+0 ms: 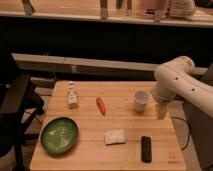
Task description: Drag the pepper across the table
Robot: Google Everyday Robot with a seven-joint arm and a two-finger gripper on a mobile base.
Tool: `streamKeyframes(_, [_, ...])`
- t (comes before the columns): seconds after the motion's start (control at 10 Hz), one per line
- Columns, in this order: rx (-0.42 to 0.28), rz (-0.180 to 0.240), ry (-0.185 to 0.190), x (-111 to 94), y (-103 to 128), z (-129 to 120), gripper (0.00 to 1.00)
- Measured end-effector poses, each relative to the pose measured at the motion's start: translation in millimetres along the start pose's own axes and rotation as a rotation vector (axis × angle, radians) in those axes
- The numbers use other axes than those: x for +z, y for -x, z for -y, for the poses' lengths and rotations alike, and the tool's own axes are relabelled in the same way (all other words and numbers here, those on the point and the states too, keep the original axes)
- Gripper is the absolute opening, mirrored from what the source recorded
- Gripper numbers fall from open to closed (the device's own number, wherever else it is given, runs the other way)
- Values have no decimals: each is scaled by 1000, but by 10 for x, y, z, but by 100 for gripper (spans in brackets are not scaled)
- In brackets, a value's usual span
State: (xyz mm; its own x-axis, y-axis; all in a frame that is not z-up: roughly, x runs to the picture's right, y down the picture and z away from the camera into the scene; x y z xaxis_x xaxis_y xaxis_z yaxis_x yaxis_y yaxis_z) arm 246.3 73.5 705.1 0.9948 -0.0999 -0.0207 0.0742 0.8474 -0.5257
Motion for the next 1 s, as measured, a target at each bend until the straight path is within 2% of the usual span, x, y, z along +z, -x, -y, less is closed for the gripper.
streamKeyframes(0.4, [-43, -17, -7, -17, 0, 39, 80])
streamKeyframes(0.8, [-128, -22, -7, -24, 488, 212, 80])
streamKeyframes(1.0, [-163, -34, -10, -15, 535, 250, 80])
